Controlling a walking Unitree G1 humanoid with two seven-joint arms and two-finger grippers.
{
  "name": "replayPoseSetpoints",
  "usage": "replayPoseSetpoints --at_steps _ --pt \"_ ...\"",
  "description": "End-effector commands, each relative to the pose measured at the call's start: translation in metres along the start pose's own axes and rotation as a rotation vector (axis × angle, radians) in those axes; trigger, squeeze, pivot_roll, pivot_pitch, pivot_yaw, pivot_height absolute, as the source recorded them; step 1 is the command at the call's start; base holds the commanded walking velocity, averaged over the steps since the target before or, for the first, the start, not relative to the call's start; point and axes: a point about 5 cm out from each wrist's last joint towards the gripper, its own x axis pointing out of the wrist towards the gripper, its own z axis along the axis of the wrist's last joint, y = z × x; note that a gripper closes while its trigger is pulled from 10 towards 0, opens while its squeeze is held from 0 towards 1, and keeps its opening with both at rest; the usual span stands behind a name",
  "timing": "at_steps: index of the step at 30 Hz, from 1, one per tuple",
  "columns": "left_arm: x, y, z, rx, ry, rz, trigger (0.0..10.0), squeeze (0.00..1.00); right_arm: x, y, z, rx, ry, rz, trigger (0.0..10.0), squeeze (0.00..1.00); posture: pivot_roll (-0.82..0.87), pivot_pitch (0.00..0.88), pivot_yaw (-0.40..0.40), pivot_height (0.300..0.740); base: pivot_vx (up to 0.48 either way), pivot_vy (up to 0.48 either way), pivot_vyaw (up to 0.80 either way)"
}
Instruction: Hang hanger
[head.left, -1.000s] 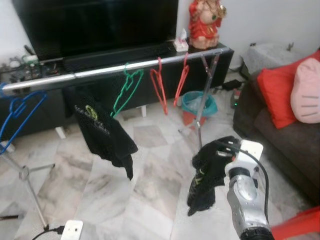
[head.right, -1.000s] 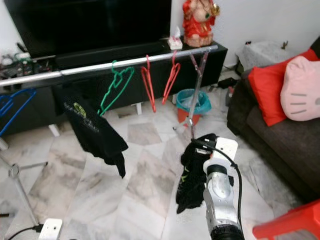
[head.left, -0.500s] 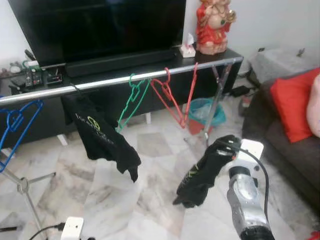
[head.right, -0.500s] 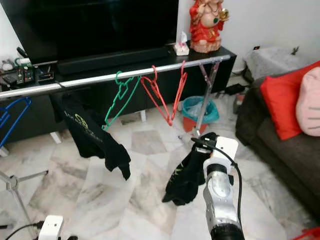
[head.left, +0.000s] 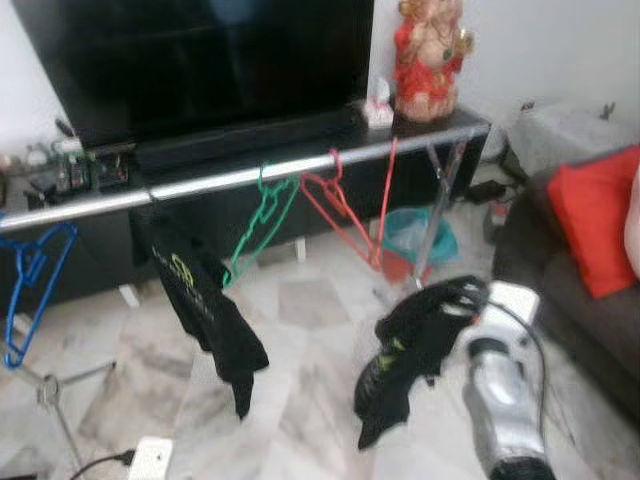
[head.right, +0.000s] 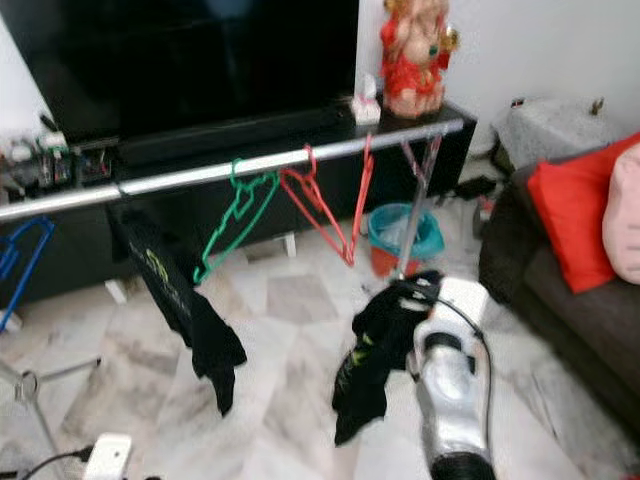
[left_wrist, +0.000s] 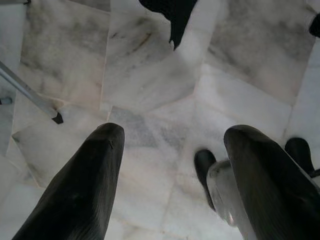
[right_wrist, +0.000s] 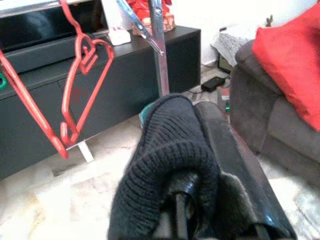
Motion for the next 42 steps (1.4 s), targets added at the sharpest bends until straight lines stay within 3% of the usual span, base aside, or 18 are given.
replayPoseSetpoints --at_steps 1,3,10,21,36,38,39,40,42 --pt "-0.003 0.006 -0.006 0.004 0.026 0.014 10.0 0.0 0.003 0.008 0.003 0.014 -0.007 -0.01 10.0 0.0 -0.22 0.0 0.014 0.74 0.337 0.0 0.0" --pt "-0.003 0.006 -0.006 0.004 0.026 0.015 10.0 0.0 0.002 -0.005 -0.016 -0.045 0.12 -0.105 10.0 0.0 -0.22 0.0 0.013 0.74 0.339 0.0 0.0" --pt "-0.003 0.006 -0.006 0.006 0.025 0.016 10.0 0.0 -0.005 -0.018 -0.033 -0.063 0.232 -0.176 10.0 0.0 -0.23 0.0 0.015 0.74 0.335 0.0 0.0" --pt "-0.003 0.008 -0.004 0.012 -0.002 0.041 10.0 0.0 -0.003 -0.014 -0.031 -0.05 0.219 -0.168 10.0 0.0 -0.22 0.0 0.019 0.74 0.102 0.0 0.0" --pt "-0.01 0.017 0.004 0.016 -0.182 0.257 10.0 0.0 -0.006 -0.014 -0.034 -0.056 0.22 -0.158 10.0 0.0 -0.2 0.0 0.024 0.74 0.0 0.0 0.0" --pt "-0.019 0.031 0.035 0.04 -0.413 0.281 10.0 0.0 -0.007 -0.014 -0.034 -0.058 0.219 -0.154 10.0 0.0 -0.19 0.0 0.021 0.74 0.0 0.0 0.0" --pt "-0.019 0.031 0.035 0.04 -0.413 0.281 10.0 0.0 -0.007 -0.014 -0.034 -0.058 0.219 -0.154 10.0 0.0 -0.19 0.0 0.021 0.74 0.0 0.0 0.0" --pt "-0.041 0.04 0.059 0.078 -0.598 0.301 10.0 0.0 -0.006 -0.014 -0.034 -0.06 0.218 -0.152 10.0 0.0 -0.18 0.0 0.014 0.74 0.0 0.0 0.0" --pt "-0.058 0.043 0.078 0.095 -0.687 0.312 10.0 0.0 -0.006 -0.014 -0.033 -0.062 0.217 -0.148 10.0 0.0 -0.18 0.0 0.015 0.74 0.0 0.0 0.0"
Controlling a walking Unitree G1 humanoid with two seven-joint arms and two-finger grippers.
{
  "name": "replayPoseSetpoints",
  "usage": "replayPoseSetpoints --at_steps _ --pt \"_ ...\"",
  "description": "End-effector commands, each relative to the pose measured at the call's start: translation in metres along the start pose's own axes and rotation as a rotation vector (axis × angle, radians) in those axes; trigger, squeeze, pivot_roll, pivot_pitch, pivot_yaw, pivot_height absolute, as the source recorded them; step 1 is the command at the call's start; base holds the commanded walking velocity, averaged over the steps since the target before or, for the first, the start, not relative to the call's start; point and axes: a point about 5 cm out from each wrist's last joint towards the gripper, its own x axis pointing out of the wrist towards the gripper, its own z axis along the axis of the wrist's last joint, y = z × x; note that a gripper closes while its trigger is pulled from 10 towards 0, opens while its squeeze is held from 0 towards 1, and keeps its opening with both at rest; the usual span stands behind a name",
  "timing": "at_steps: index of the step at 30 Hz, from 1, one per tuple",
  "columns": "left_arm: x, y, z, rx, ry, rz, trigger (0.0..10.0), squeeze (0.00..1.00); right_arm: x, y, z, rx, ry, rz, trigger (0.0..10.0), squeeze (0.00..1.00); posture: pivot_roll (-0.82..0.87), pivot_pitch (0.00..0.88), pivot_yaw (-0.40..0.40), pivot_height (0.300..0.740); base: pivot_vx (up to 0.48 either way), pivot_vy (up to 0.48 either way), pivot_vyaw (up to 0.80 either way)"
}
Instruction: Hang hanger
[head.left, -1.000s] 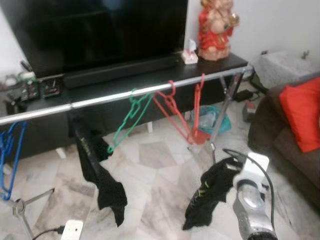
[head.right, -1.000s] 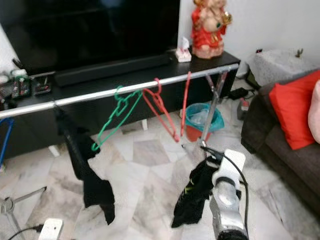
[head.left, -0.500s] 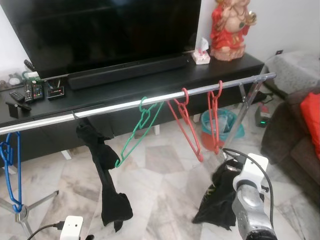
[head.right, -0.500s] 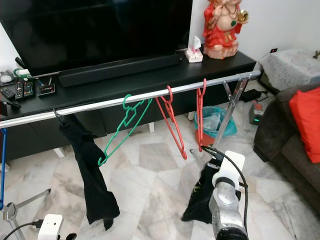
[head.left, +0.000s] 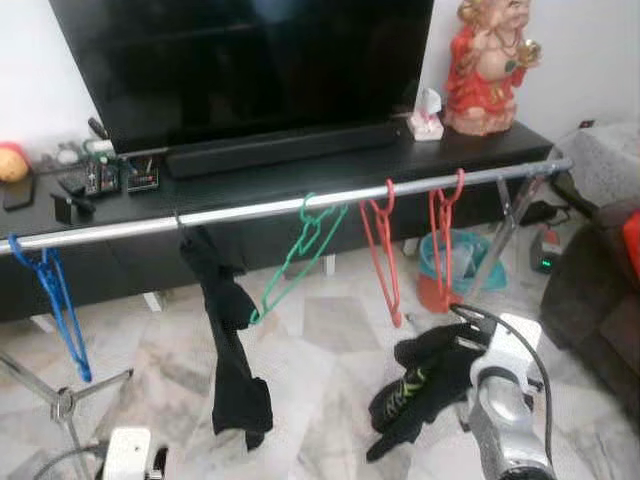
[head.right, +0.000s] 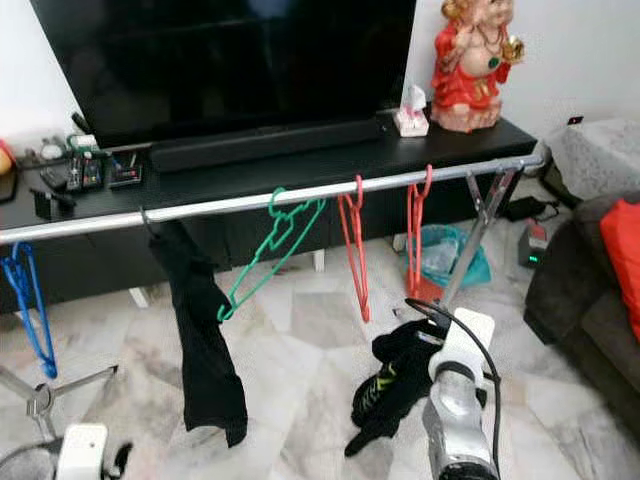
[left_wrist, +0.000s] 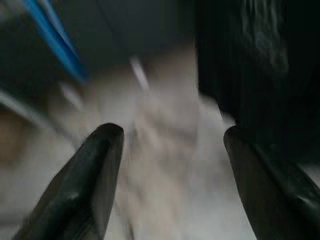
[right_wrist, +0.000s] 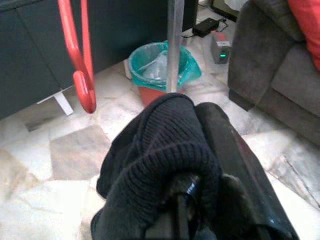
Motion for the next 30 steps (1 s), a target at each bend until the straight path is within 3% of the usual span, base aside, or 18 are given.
replayPoseSetpoints --at_steps 1,4,11,14,15,20,30 --pt "0.004 0.013 0.032 0.006 -0.128 0.02 10.0 0.0 0.002 0.002 0.01 0.004 -0.044 0.009 10.0 0.0 -0.18 0.0 0.015 0.74 0.0 0.0 0.0" --pt "0.008 0.008 0.069 0.02 -0.282 0.003 10.0 0.0 0.002 0.002 0.012 0.008 -0.058 0.018 10.0 0.0 -0.17 0.0 0.011 0.74 0.0 0.0 0.0" --pt "0.015 -0.009 0.112 -0.01 -0.44 -0.084 10.0 0.0 0.003 0.003 0.014 0.01 -0.063 0.021 10.0 0.0 -0.17 0.0 0.005 0.74 0.0 0.0 0.0" --pt "0.017 -0.017 0.13 0.053 -0.51 -0.151 10.0 0.0 0.004 0.002 0.015 0.015 -0.067 0.018 10.0 0.0 -0.17 0.0 0.003 0.74 0.0 0.0 0.0" --pt "0.021 -0.027 0.14 0.084 -0.545 -0.211 10.0 0.0 0.004 0.002 0.016 0.026 -0.071 0.014 10.0 0.0 -0.17 0.0 0.003 0.74 0.0 0.0 0.0" --pt "0.032 -0.04 0.16 0.0 -0.544 -0.259 10.0 0.0 0.004 0.002 0.019 0.046 -0.084 0.015 10.0 0.0 -0.18 0.0 0.009 0.74 0.0 0.0 0.0" --pt "0.037 -0.053 0.176 -0.028 -0.525 -0.36 10.0 0.0 0.003 0.005 0.019 0.047 -0.085 0.033 10.0 0.0 -0.19 0.0 0.012 0.74 0.0 0.0 -0.76"
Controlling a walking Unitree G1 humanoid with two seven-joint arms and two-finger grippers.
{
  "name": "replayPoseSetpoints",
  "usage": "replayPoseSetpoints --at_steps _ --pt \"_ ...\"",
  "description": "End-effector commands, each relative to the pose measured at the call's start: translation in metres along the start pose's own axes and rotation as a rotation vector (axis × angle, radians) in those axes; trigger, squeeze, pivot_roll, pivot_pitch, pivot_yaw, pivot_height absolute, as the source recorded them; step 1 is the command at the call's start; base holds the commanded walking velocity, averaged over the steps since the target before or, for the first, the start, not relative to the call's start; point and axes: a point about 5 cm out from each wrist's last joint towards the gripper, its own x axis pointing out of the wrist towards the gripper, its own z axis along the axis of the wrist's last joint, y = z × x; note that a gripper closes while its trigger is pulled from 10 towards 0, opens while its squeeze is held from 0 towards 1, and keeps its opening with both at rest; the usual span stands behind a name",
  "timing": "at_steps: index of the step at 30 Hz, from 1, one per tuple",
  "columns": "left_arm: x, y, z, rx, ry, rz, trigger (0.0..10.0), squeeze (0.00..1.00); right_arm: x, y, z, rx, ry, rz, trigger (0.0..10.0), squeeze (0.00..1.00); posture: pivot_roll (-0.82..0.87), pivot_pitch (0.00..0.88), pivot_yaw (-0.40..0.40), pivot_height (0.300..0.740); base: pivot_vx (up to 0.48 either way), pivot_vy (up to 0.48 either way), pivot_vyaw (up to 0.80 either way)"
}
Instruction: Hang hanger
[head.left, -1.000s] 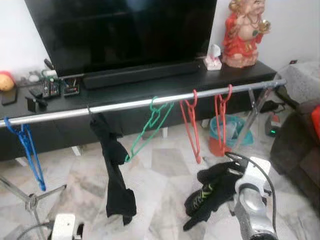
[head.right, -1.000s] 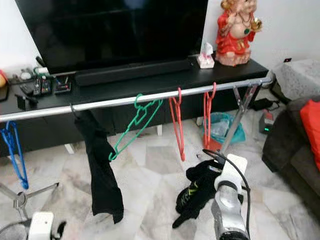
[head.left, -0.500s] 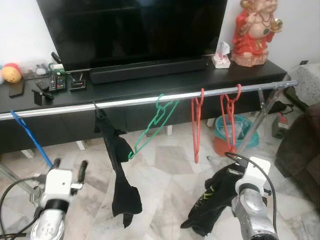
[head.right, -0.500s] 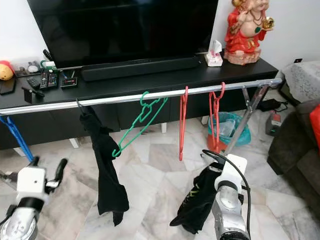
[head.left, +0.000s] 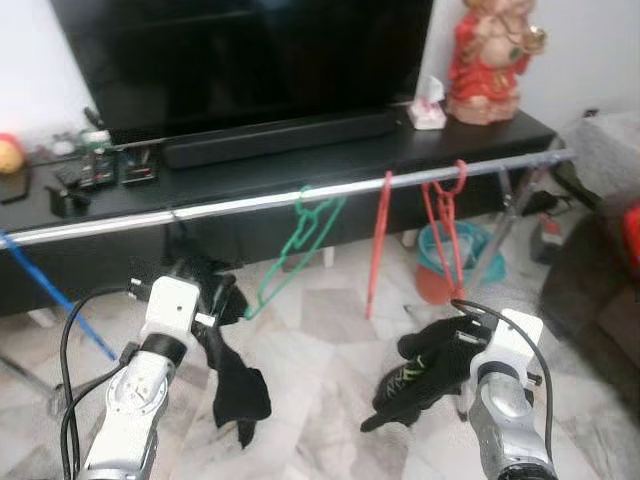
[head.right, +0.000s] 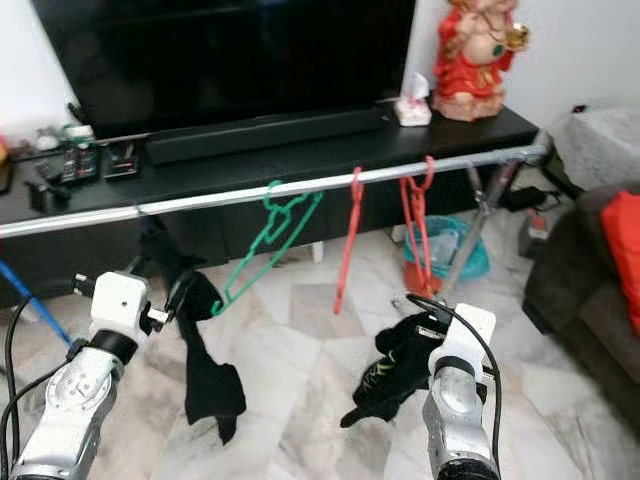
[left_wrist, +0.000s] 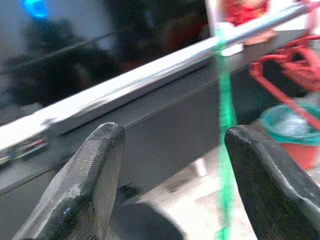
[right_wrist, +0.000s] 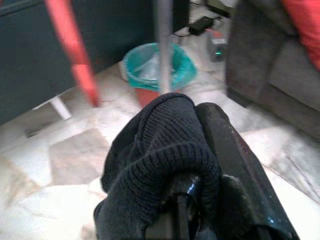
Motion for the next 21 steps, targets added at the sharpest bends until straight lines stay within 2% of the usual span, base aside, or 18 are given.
replayPoseSetpoints --at_steps 1,10,21 --pt "0.0003 -0.0019 0.0022 -0.025 0.011 -0.027 10.0 0.0 0.0019 0.0025 0.0113 0.015 -0.05 0.008 10.0 0.0 -0.19 0.0 0.012 0.74 0.0 0.0 -0.8" --pt "0.0026 -0.0081 0.0039 -0.058 0.032 -0.057 10.0 0.0 0.002 0.0035 0.012 0.015 -0.052 0.013 10.0 0.0 -0.18 0.0 0.01 0.74 0.0 0.0 -0.8" --pt "0.0042 -0.001 0.0048 -0.049 0.04 -0.048 10.0 0.0 0.0019 0.0042 0.0122 0.017 -0.054 0.018 10.0 0.0 -0.18 0.0 0.012 0.74 0.0 0.0 -0.8"
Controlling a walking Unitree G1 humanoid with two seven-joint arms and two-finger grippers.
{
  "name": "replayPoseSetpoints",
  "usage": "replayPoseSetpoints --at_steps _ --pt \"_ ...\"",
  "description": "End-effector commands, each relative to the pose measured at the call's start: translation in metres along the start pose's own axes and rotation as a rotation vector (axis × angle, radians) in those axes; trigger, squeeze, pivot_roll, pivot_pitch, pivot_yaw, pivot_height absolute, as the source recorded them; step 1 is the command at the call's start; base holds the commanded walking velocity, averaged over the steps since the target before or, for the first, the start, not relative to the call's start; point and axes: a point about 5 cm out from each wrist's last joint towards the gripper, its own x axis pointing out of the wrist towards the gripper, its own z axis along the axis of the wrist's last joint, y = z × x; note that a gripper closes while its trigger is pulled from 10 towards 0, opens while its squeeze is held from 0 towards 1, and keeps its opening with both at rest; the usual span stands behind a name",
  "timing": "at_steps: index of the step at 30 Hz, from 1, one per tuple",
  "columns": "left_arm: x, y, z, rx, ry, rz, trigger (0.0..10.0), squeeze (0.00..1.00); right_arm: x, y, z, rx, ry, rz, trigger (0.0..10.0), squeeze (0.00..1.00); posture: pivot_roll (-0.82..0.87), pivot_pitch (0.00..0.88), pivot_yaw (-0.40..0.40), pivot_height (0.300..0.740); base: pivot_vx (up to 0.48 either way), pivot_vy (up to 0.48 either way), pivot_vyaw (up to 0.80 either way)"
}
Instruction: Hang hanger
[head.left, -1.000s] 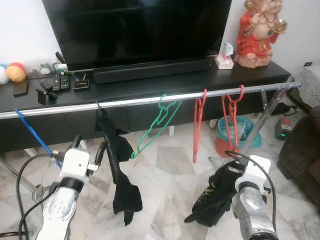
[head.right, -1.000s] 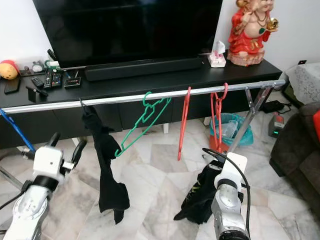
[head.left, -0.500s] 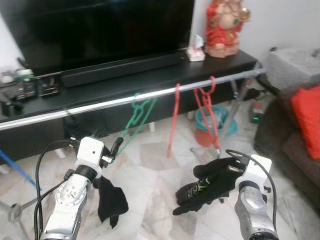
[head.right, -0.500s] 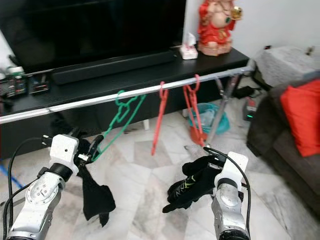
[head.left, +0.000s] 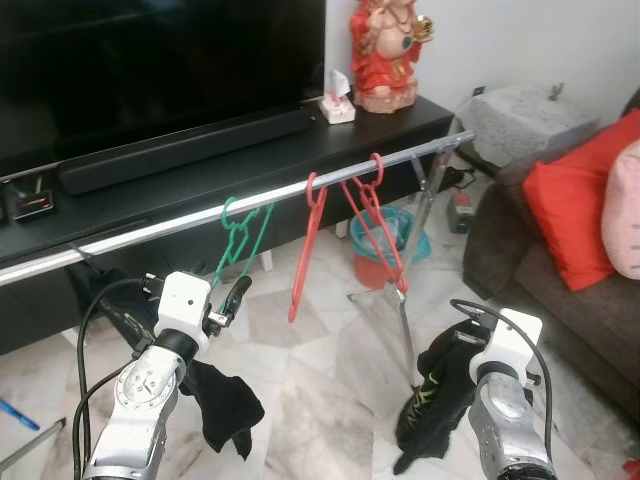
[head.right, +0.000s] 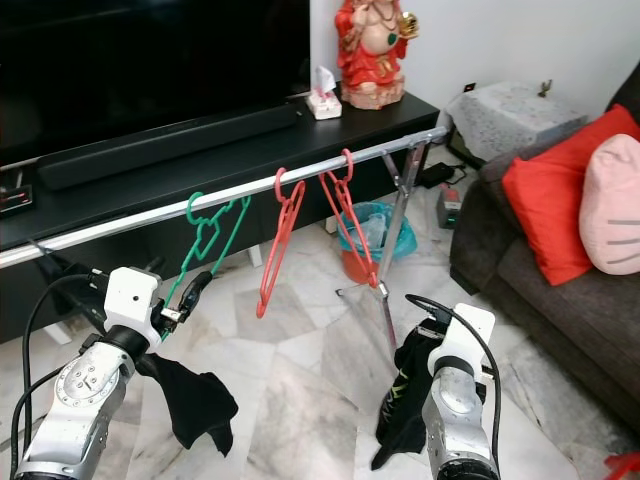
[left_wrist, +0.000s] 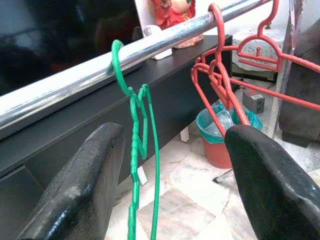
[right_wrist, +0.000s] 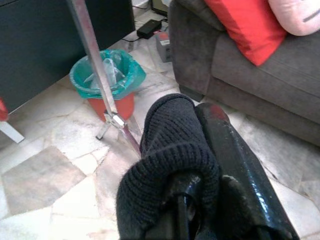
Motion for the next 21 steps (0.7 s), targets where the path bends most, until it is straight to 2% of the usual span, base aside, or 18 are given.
replayPoseSetpoints --at_steps 1,6,15,19,21 --pt "0.001 0.004 0.006 0.006 -0.013 0.0 10.0 0.0 0.002 0.003 0.012 0.016 -0.055 0.009 10.0 0.0 -0.18 0.0 0.013 0.74 0.0 0.0 -0.8" --pt "0.001 0.002 0.006 0.005 -0.011 -0.007 10.0 0.0 0.001 0.004 0.012 0.02 -0.058 0.011 10.0 0.0 -0.19 0.0 0.015 0.74 0.0 0.0 -0.8" --pt "0.004 -0.003 0.006 -0.013 -0.012 -0.017 10.0 0.0 0.001 0.004 0.012 0.022 -0.066 0.008 10.0 0.0 -0.19 0.0 0.018 0.74 0.0 0.0 0.0" --pt "0.004 -0.003 0.003 0.005 0.024 -0.027 10.0 0.0 0.001 0.005 0.012 0.023 -0.066 0.009 10.0 0.0 -0.19 0.0 0.019 0.74 0.0 0.0 0.0" --pt "0.004 -0.005 -0.004 -0.003 0.072 -0.046 10.0 0.0 0.001 0.005 0.012 0.024 -0.066 0.011 10.0 0.0 -0.19 0.0 0.019 0.74 0.0 0.0 0.0"
